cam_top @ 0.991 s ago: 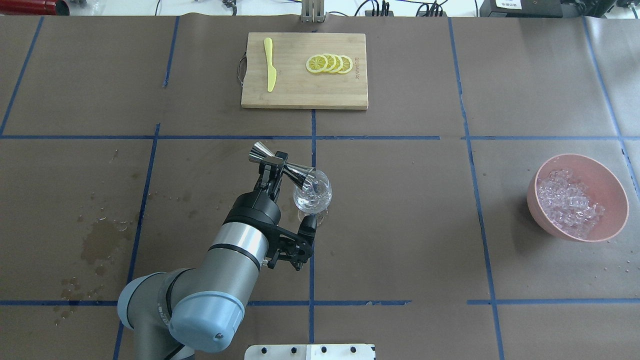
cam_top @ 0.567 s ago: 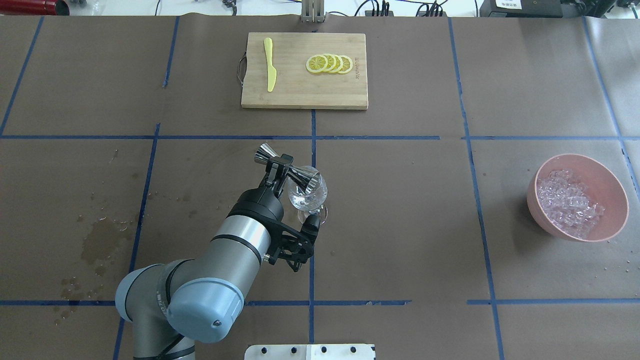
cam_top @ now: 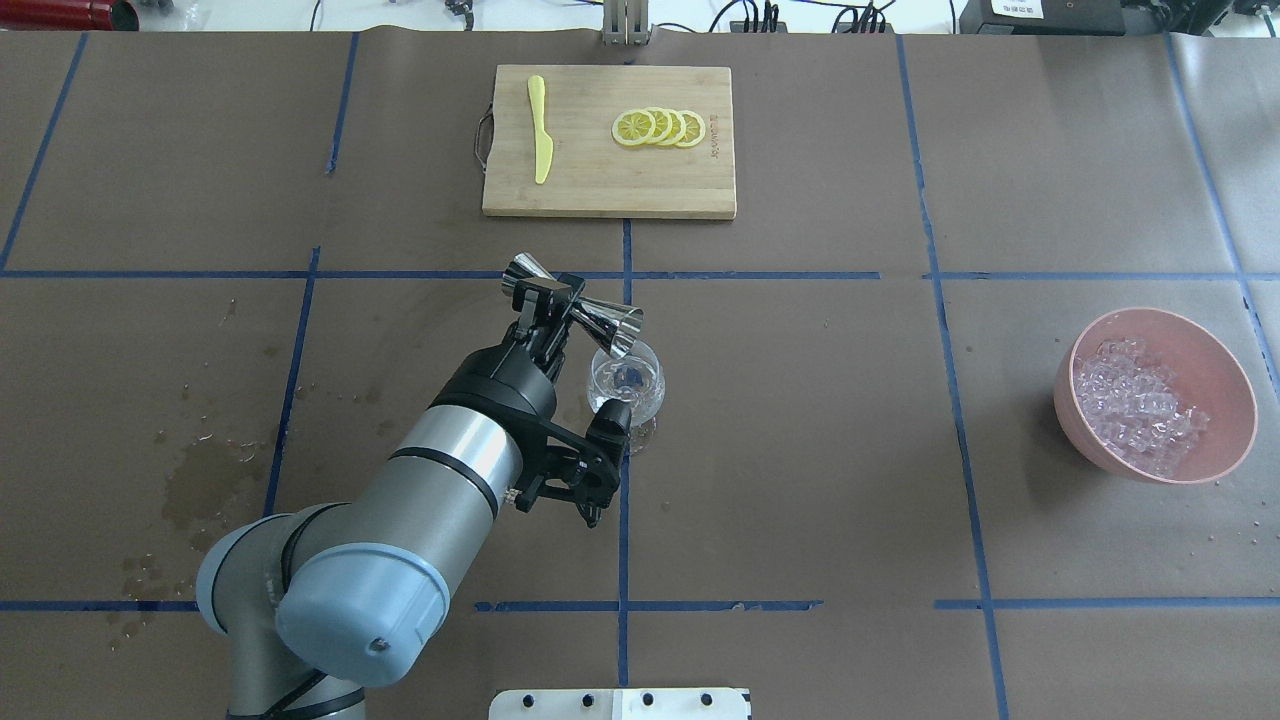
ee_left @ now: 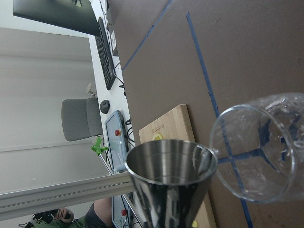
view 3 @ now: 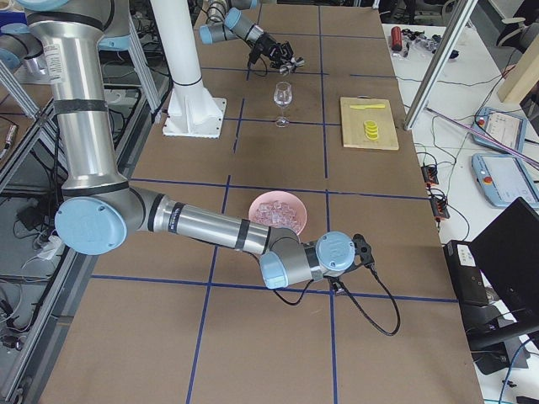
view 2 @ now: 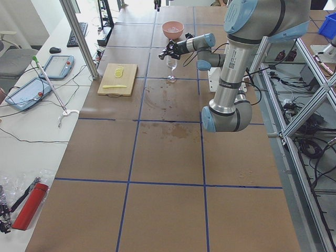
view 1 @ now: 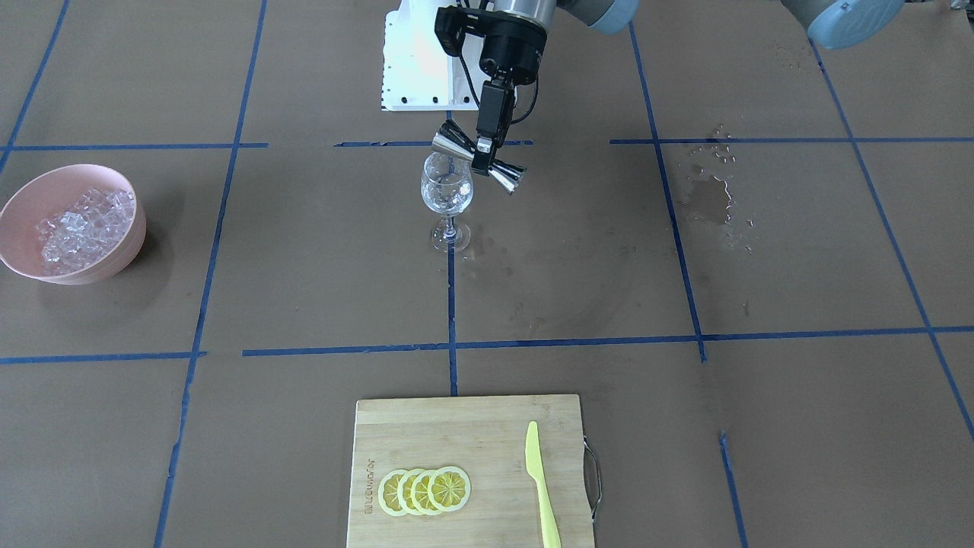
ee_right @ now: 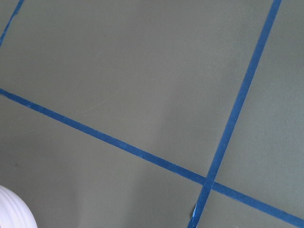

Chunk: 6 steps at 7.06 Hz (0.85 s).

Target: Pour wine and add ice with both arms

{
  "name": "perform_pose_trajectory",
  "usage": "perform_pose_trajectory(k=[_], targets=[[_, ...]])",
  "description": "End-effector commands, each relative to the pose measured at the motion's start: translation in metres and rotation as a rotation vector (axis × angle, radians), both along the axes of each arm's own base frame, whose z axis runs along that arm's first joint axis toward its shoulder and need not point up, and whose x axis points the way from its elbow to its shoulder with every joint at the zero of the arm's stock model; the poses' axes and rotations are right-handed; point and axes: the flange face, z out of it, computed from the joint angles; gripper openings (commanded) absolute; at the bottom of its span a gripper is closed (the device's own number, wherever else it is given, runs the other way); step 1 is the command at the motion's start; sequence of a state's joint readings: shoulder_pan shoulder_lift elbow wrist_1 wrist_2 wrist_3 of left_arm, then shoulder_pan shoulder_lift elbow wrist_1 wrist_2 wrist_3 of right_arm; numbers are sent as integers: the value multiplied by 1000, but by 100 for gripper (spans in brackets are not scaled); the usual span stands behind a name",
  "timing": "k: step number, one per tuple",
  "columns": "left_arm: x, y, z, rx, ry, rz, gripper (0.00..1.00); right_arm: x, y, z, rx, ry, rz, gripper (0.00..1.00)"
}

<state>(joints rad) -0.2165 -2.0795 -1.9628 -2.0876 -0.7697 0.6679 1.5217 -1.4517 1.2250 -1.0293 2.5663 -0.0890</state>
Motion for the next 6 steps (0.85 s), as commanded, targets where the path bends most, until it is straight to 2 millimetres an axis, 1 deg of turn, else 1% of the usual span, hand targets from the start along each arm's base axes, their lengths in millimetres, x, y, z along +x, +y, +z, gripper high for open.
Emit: perform_pose_trajectory(k=[1, 2, 3, 4, 5, 6], targets=[[-18, 1, 27, -149, 294, -37, 0, 0, -2, -2, 4, 0, 0, 100], [-35, 4, 67, -199, 467, -45, 0, 0, -4, -4, 9, 1, 0, 100], [-62, 9, 116, -213, 570, -39, 0, -1, -5, -5, 4, 2, 3, 100], [-98, 14, 162, -209, 676, -61, 0, -1, -7, -7, -14, -1, 18, 100], [-117, 15, 189, -256, 796, -109, 0, -1, -7, -7, -15, -1, 18, 100], [-129, 18, 218, -331, 916, -113, 0, -1, -7, -8, -13, -1, 18, 100]])
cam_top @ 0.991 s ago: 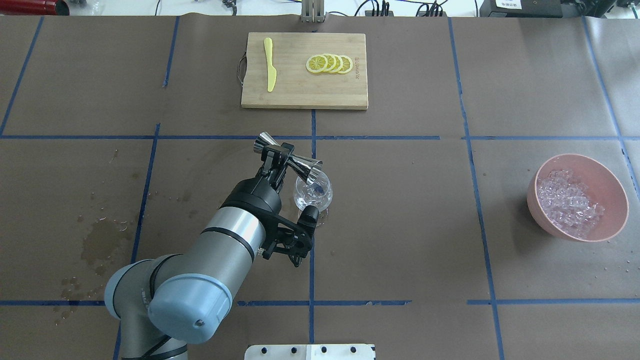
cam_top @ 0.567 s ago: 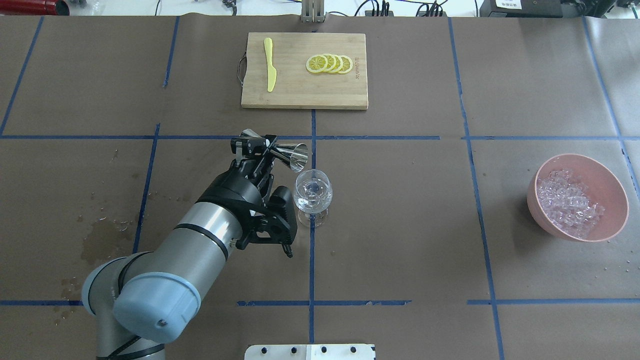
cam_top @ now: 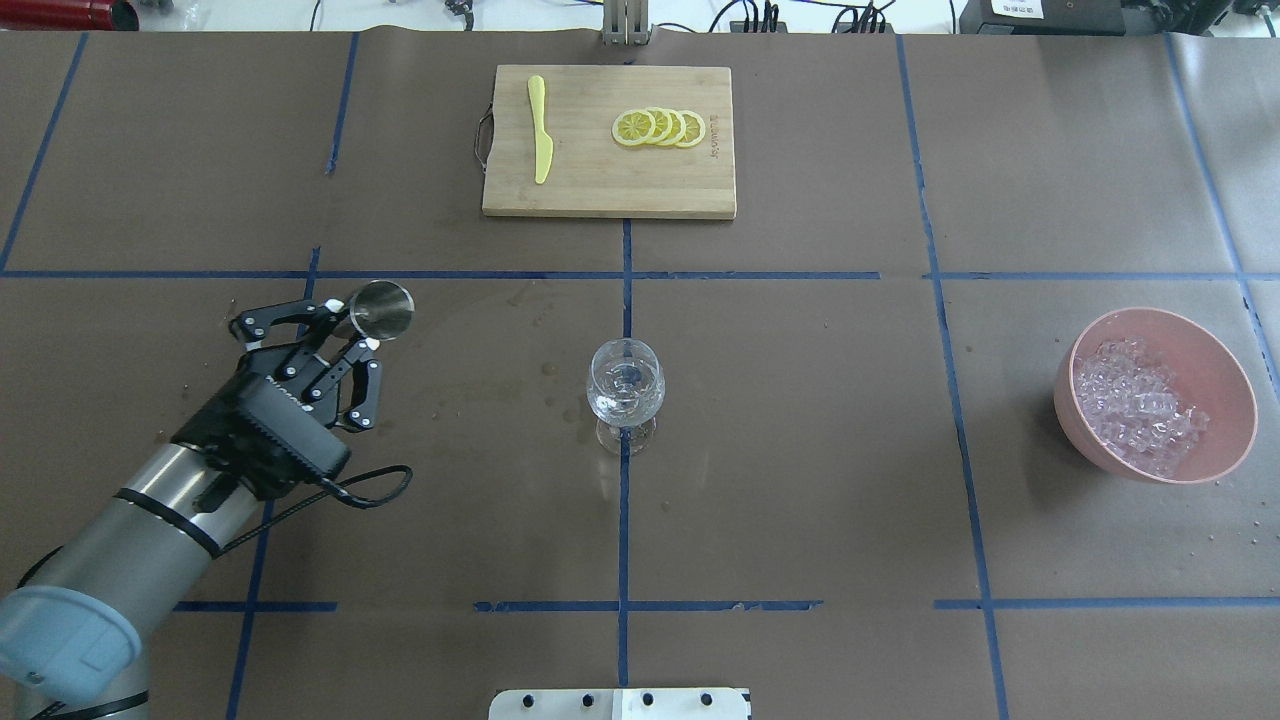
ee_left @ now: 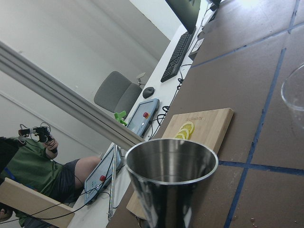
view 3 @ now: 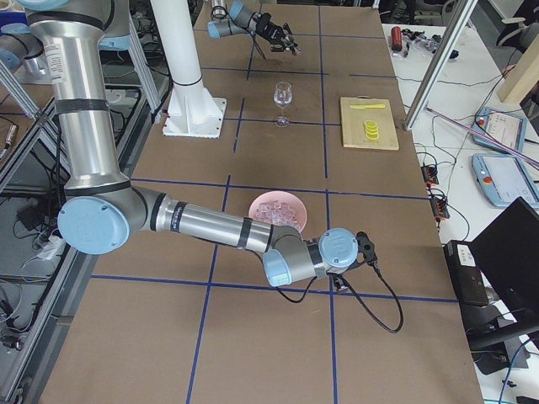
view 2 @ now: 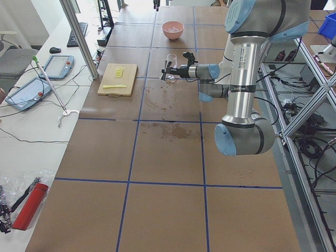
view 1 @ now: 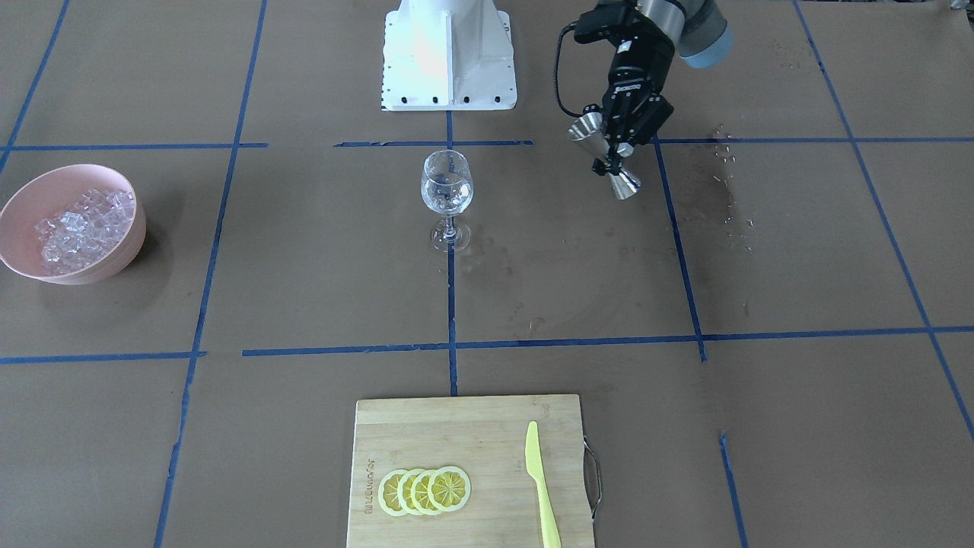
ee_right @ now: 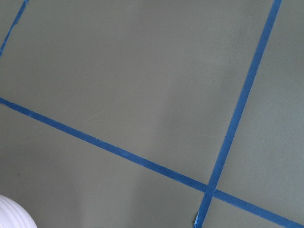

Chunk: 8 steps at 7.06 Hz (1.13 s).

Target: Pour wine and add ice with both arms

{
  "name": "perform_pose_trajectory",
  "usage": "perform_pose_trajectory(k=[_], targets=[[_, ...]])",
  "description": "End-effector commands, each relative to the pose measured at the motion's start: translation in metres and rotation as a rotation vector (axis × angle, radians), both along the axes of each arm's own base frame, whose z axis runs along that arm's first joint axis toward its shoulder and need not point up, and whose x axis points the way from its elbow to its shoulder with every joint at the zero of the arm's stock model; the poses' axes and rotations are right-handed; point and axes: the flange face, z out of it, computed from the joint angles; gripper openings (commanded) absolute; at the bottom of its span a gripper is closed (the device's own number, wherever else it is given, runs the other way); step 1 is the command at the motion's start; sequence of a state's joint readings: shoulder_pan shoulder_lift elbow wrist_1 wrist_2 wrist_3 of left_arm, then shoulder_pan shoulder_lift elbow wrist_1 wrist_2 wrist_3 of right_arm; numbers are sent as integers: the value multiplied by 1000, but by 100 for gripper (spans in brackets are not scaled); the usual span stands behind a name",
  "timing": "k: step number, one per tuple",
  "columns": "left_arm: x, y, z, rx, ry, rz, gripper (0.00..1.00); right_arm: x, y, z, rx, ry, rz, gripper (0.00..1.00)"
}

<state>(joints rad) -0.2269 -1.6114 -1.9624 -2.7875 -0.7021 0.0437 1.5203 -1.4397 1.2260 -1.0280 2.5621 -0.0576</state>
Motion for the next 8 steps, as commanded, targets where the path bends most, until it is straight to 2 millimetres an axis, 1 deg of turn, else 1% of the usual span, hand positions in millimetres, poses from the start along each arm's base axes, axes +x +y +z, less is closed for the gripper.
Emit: perform_pose_trajectory(k=[1, 2, 3, 4, 5, 7, 8], targets=[[-34, 6, 65, -126, 300, 0, 0, 0, -1, -1, -1, 3, 3, 100], [-54, 11, 112, -196, 395, 5, 0, 0, -2, -2, 2, 2, 3, 100], [-69, 15, 150, -276, 473, 3, 0, 0, -1, -3, 5, 2, 3, 100], [-78, 17, 177, -346, 525, -7, 0, 0, -1, -4, 7, 1, 3, 100], [-84, 17, 177, -406, 645, -9, 0, 0, -1, -7, 11, 0, 3, 100], [-88, 18, 199, -427, 623, -24, 0, 0, -1, -8, 13, 0, 3, 100], [-85, 18, 217, -467, 650, -31, 0, 0, -2, -9, 15, 0, 3, 100]])
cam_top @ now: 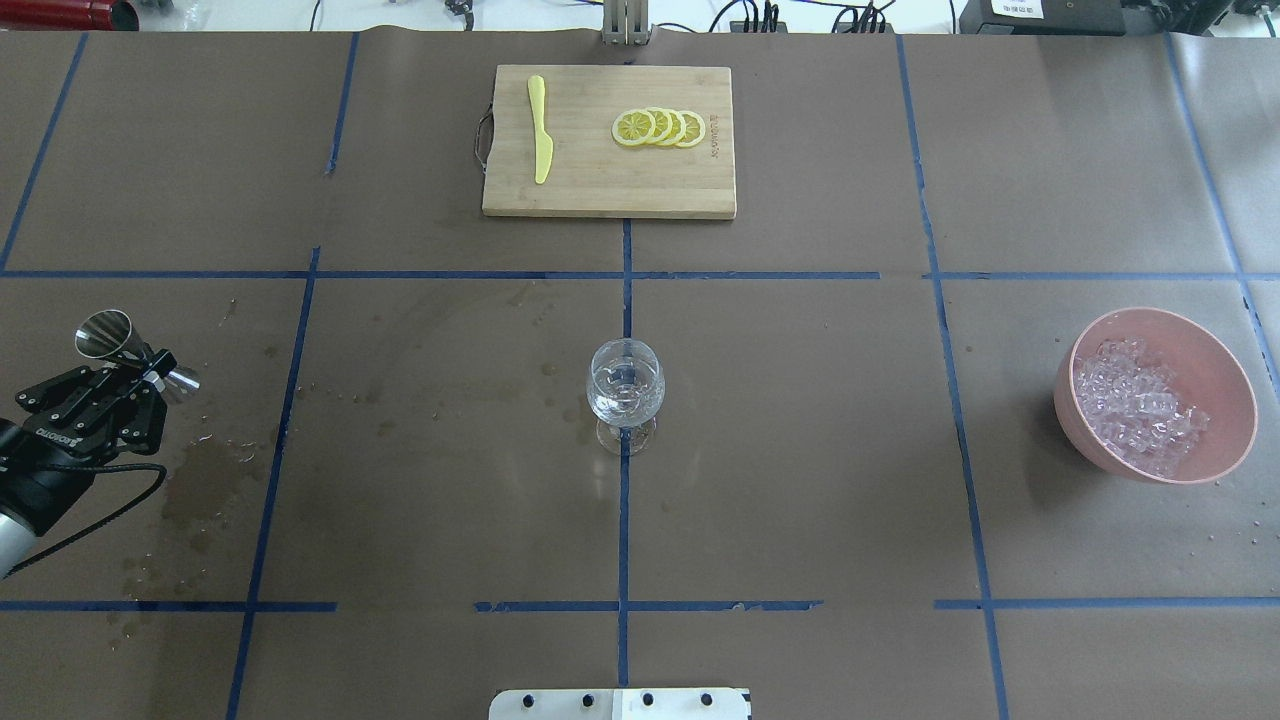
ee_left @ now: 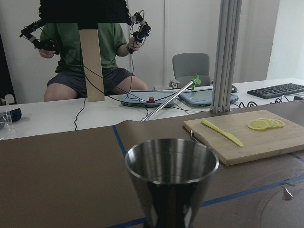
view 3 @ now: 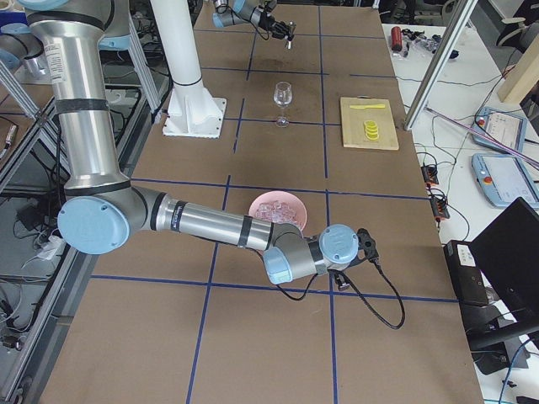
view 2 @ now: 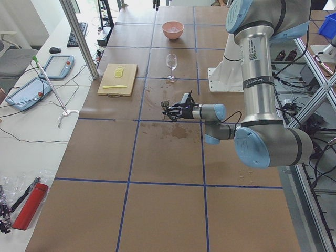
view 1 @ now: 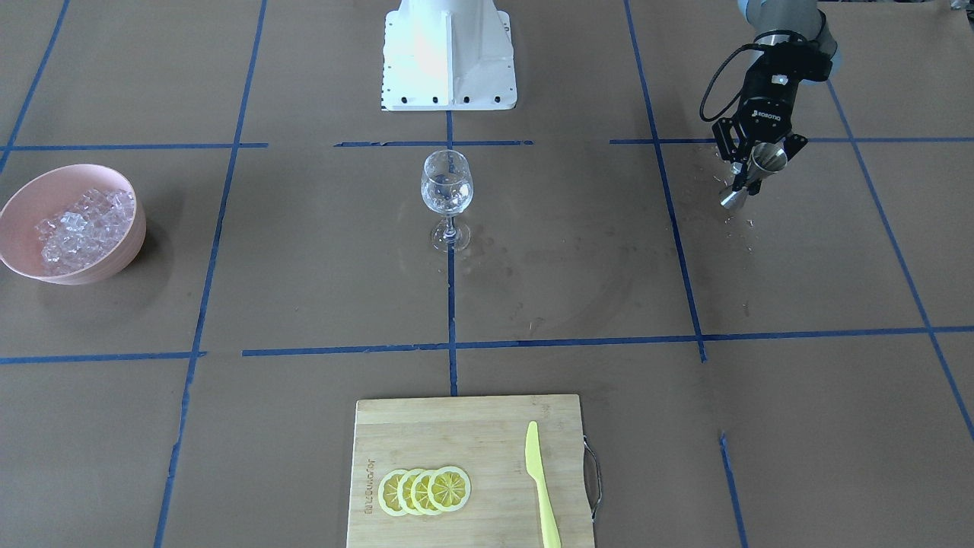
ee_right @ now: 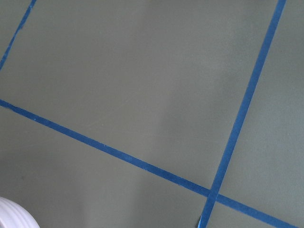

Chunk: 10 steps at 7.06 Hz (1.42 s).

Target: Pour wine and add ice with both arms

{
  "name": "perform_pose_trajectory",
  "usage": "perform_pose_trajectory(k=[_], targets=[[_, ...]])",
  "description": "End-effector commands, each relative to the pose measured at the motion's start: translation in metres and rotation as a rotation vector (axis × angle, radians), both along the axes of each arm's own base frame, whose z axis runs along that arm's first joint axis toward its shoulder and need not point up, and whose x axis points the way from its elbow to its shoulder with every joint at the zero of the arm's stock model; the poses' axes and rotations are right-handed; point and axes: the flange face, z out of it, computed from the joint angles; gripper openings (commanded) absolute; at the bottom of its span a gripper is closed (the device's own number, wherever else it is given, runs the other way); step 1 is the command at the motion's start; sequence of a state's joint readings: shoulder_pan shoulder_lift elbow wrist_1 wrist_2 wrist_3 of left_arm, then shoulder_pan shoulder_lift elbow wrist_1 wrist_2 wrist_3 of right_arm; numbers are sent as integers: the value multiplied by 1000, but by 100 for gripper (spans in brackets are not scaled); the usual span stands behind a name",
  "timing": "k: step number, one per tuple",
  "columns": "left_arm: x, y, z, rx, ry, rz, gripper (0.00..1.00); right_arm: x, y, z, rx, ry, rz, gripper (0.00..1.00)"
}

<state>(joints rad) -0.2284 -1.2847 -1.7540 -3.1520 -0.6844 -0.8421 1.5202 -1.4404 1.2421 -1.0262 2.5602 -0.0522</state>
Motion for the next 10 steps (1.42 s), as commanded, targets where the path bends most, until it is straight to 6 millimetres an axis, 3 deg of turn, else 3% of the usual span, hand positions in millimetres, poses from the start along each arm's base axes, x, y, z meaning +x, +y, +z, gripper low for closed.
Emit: perform_pose_trajectory(k=[1, 2, 4, 7, 8, 10], targets=[[7, 4, 22, -79, 136, 10, 0, 0, 0, -3, -4, -5, 5, 100], [10, 6, 27, -82, 169, 48, 0, 0, 0, -3, -7, -5, 7, 100], [22, 5, 68, -94, 86, 57, 0, 0, 1, 0, -13, -5, 7, 100], [23, 0, 65, -77, 79, -19, 0, 0, 3, 0, -11, -7, 6, 100], [33, -2, 68, -73, 69, -24, 0, 0, 3, 0, -11, -7, 6, 100], [36, -3, 79, -70, 29, -20, 0, 0, 3, -1, -13, -8, 7, 100]])
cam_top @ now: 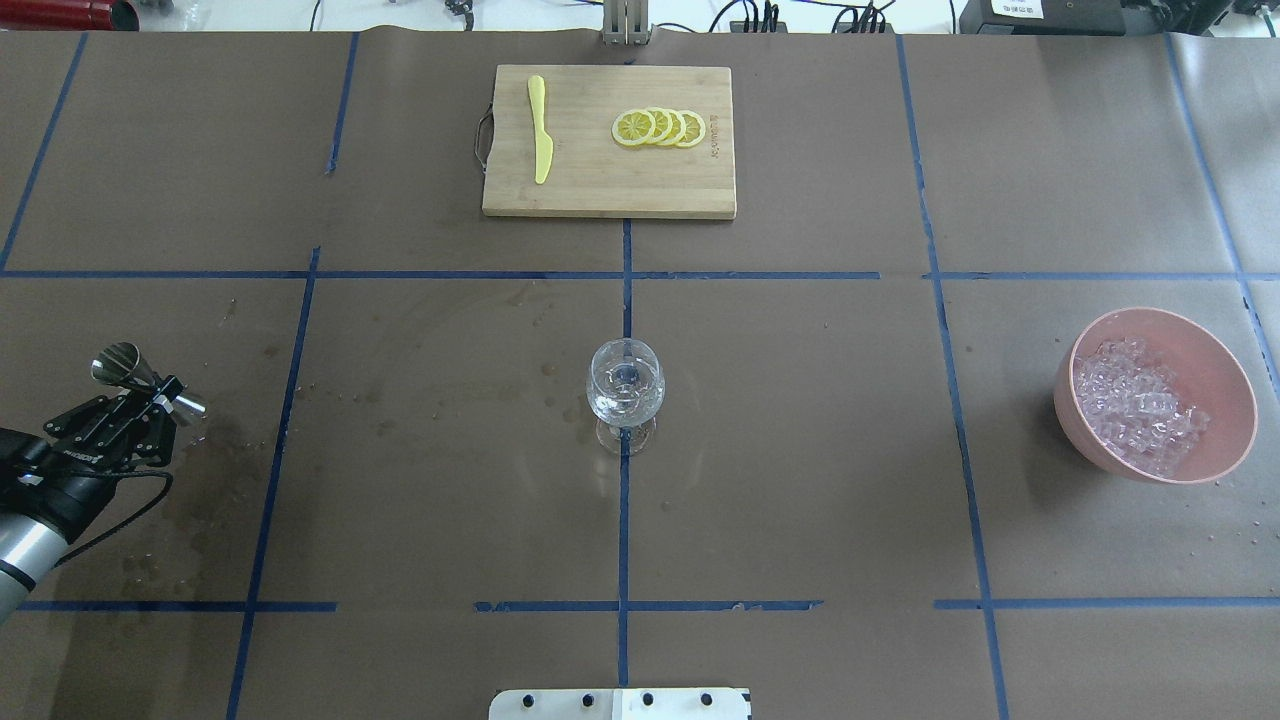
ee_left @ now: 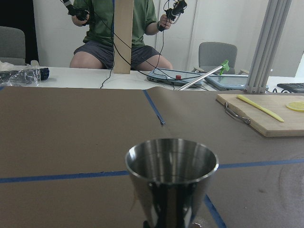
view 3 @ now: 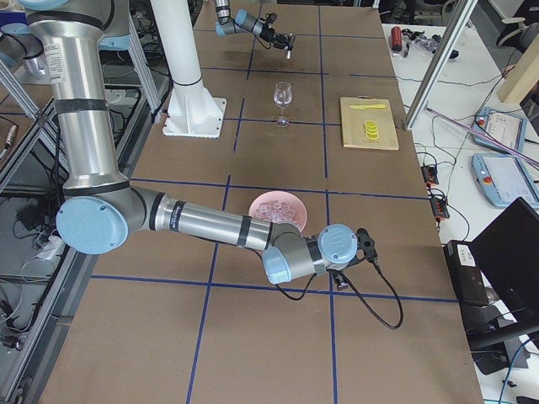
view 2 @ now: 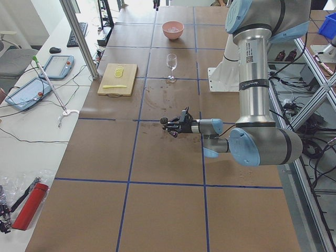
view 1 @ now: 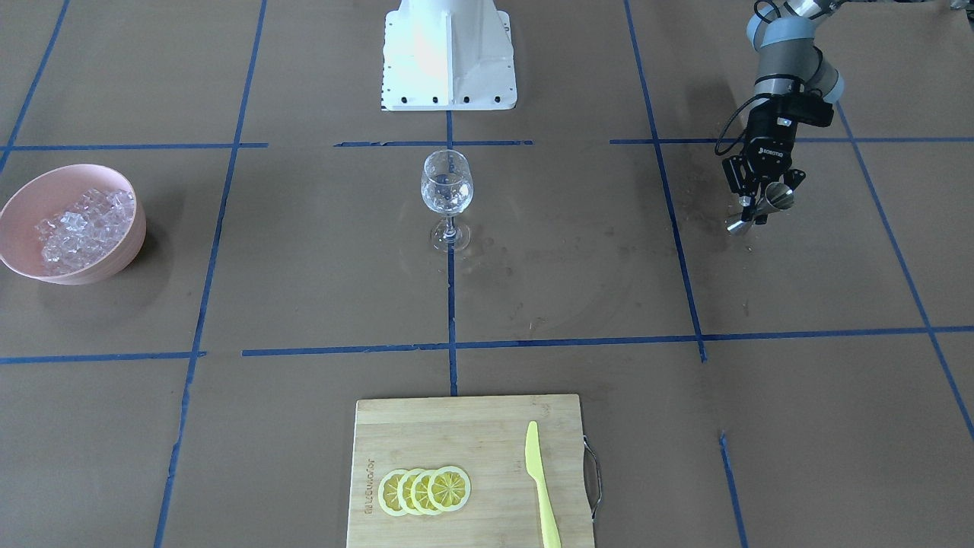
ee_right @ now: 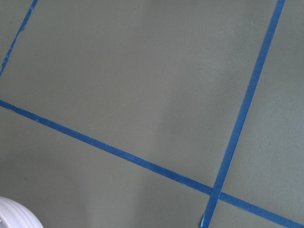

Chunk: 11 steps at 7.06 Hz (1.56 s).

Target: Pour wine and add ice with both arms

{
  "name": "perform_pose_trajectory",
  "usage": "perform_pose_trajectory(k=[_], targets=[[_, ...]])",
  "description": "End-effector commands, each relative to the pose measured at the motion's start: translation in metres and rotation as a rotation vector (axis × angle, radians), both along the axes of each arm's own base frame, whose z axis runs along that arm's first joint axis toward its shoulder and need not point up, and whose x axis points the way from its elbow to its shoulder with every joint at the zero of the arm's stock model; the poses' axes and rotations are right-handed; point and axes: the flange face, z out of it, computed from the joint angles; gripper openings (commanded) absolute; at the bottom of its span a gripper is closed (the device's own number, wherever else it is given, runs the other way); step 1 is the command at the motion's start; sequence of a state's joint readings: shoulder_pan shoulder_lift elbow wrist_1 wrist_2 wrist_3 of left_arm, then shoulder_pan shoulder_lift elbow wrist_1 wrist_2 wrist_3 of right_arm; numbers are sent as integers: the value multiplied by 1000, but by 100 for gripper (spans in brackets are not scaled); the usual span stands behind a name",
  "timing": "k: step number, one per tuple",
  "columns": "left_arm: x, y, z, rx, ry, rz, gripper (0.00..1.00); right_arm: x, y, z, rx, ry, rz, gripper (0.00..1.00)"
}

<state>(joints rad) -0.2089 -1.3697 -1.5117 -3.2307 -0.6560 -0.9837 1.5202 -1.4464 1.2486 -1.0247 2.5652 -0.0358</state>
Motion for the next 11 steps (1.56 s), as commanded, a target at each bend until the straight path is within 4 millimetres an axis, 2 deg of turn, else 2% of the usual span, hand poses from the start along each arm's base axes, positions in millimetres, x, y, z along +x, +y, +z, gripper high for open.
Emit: perform_pose_trajectory(k=[1, 9, 10, 11], targets=[[3, 0, 4, 5, -22, 2, 0, 0, 0, 0, -1, -1, 0, 100], [17, 12, 6, 3, -26, 48, 0, -1, 3, 2, -7, -11, -4, 100], [17, 13, 9, 2, -34, 51, 5, -1, 3, 2, -7, -11, -4, 100], [18, 14, 10, 1, -36, 53, 5, -1, 3, 2, -7, -11, -4, 100]])
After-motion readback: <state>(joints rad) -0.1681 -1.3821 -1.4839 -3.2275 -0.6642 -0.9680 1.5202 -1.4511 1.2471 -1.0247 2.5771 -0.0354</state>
